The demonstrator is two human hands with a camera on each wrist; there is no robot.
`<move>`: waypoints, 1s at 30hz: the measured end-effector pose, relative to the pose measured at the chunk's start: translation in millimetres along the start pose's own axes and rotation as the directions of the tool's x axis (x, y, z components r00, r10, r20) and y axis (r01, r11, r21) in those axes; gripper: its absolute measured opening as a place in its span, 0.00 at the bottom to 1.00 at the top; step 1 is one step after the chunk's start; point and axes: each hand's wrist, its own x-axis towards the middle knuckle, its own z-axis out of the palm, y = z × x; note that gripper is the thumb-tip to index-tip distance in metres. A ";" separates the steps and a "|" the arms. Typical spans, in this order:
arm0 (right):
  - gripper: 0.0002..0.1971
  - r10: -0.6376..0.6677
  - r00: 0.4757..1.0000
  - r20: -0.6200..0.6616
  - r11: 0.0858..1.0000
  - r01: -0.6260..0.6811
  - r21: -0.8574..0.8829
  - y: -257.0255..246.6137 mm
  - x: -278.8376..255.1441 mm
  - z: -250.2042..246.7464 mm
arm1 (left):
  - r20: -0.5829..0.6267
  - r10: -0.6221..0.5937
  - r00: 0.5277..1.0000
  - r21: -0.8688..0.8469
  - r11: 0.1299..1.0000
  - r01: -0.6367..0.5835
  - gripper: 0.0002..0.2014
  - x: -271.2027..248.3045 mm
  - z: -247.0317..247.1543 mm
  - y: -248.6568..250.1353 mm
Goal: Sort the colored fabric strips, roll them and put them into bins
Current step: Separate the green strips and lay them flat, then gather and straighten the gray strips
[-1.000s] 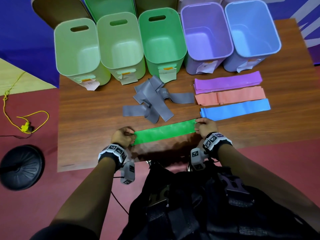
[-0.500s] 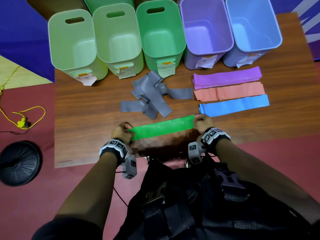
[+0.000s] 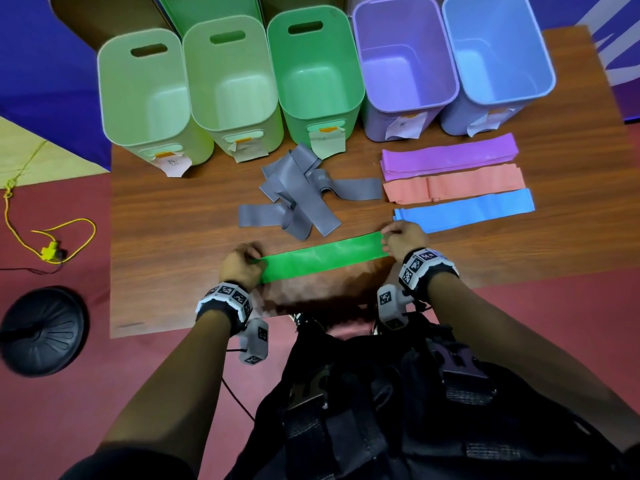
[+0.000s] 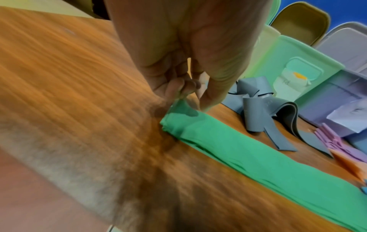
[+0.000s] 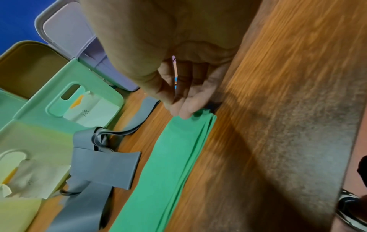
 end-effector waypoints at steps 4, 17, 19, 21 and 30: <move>0.14 -0.017 1.000 0.022 0.999 0.016 0.042 -17.6 -7.9 3.1 | -0.007 0.025 1.000 0.016 1.000 -0.025 0.04 0.4 -6.5 13.9; 0.08 -0.164 0.969 0.185 0.986 0.169 -0.012 -73.6 -1.5 30.0 | 0.023 0.200 0.980 -0.010 0.980 -0.200 0.02 24.5 -28.6 80.6; 0.08 -0.184 0.958 0.222 0.978 0.201 -0.054 -82.8 0.4 35.1 | 0.048 0.211 0.976 -0.014 0.977 -0.211 0.04 29.0 -30.8 90.7; 0.09 -0.209 0.950 0.232 0.966 0.238 -0.103 -91.8 -0.1 39.1 | 0.077 0.214 0.974 -0.001 0.977 -0.215 0.05 34.6 -31.8 98.0; 0.12 -0.170 0.955 0.244 0.934 0.235 -0.268 -83.6 34.8 70.6 | 0.179 0.314 0.932 0.101 0.937 -0.335 0.05 62.2 -32.5 119.0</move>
